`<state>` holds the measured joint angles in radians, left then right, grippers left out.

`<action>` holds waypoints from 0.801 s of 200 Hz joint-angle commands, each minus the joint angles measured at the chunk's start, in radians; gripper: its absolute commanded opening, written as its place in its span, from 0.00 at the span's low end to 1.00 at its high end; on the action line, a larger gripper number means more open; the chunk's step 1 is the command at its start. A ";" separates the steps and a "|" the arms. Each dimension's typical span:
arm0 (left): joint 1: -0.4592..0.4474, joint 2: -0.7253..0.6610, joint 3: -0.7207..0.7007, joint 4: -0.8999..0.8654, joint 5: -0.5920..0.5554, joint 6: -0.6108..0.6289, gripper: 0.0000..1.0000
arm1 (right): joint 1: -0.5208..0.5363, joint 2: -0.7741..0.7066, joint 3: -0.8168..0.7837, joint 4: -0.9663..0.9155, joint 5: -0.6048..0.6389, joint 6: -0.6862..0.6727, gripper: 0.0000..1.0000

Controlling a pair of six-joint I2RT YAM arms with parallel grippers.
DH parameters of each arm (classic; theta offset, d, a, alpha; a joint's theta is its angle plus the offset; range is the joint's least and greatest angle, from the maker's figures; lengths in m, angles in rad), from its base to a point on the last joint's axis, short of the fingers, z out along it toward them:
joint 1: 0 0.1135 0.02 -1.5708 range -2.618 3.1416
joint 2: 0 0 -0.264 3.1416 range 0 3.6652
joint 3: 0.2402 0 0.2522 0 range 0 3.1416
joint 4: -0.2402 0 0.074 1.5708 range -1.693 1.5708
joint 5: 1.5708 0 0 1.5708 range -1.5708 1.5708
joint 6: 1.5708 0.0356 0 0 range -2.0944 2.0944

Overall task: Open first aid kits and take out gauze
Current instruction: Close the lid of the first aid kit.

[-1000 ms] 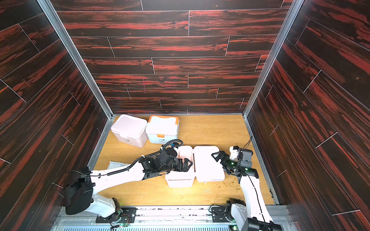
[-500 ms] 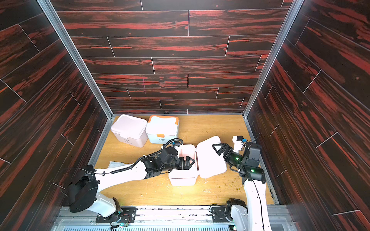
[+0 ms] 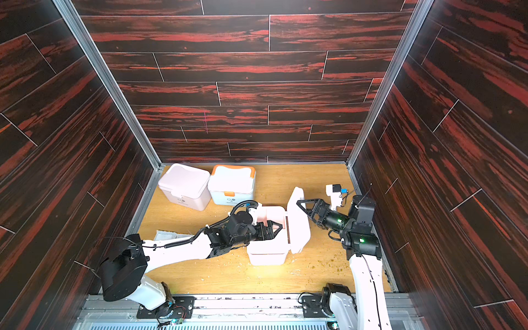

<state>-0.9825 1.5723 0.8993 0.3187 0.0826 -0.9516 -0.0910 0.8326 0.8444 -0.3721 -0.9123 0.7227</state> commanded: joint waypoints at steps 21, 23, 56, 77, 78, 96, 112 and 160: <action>-0.009 -0.141 -0.080 0.065 -0.063 0.003 0.99 | 0.117 0.025 0.045 0.056 -0.024 0.010 0.99; -0.009 -0.147 -0.085 0.065 -0.066 0.006 0.99 | 0.122 0.026 0.048 0.056 -0.020 0.008 0.99; -0.010 -0.290 -0.143 -0.009 -0.151 0.053 0.99 | 0.221 0.053 0.068 0.052 0.015 -0.018 0.99; -0.010 -0.397 -0.175 -0.099 -0.231 0.094 0.99 | 0.278 0.077 0.074 0.048 0.034 -0.033 0.99; -0.010 -0.402 -0.176 -0.107 -0.235 0.097 0.99 | 0.281 0.078 0.075 0.048 0.034 -0.034 0.99; -0.010 -0.485 -0.189 -0.214 -0.307 0.126 1.00 | 0.334 0.099 0.078 0.044 0.054 -0.051 0.99; -0.011 -0.547 -0.202 -0.288 -0.361 0.141 1.00 | 0.382 0.119 0.085 0.029 0.073 -0.072 0.99; -0.009 -0.654 -0.217 -0.422 -0.493 0.123 1.00 | 0.483 0.175 0.130 -0.096 0.188 -0.178 0.99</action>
<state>-0.9924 0.9638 0.7002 0.0090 -0.2974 -0.8215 0.3695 0.9936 0.9386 -0.3805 -0.8108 0.6235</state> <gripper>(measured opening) 0.998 0.988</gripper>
